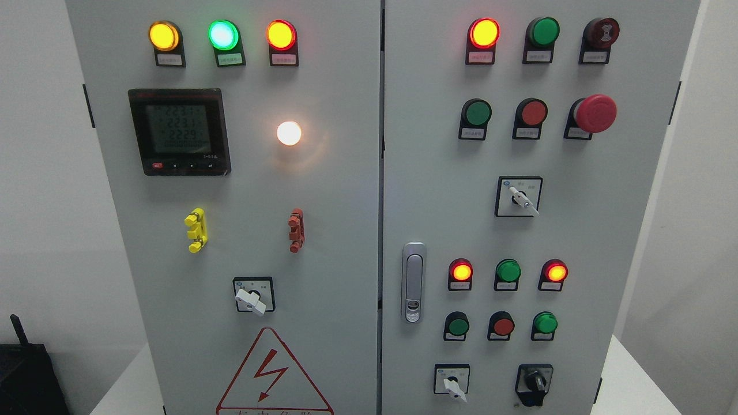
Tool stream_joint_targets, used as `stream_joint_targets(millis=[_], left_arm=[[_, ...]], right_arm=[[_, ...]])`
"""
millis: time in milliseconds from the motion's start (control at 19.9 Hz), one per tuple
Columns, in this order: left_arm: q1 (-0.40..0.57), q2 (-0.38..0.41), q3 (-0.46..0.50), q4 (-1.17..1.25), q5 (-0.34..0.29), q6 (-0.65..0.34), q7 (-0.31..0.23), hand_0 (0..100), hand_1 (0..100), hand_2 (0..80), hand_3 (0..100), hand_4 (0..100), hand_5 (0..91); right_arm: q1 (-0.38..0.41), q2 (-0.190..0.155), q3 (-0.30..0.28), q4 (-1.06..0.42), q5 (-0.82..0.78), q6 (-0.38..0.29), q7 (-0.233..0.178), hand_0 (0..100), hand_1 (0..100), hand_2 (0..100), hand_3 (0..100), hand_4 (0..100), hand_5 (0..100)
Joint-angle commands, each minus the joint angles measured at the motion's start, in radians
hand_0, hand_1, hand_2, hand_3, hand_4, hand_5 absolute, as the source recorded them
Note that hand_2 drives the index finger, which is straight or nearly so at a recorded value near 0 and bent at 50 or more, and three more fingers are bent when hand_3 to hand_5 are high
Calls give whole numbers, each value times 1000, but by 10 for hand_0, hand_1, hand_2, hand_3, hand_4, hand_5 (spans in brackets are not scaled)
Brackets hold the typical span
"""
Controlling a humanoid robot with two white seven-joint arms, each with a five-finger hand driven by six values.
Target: Trip black knob to open circuit
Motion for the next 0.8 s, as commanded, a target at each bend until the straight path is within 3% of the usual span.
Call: stream_joint_targets(millis=[0,401,552,752], left_arm=[[0,0,0,-25,0,0,0,120,389,0,0,0,0],[0,0,0,-25,0,0,0,120,389,0,0,0,0],[0,0,0,-25,0,0,0,120,389,0,0,0,0],[-2,0,0,-25,0,0,0,120,389,0,0,0,0]], right_arm=[[-4,3,15,0,-1,9,0,0,139,0,0,0,0],[-16,1,14,-13,-9,9,-5,0,135,0,0,0,0],[-16,1,14,-59,-7,-7,-52,0,127,0,0,0,0],[36,1,26,-236,-5,-13,-112,0,116,0,0,0,0]])
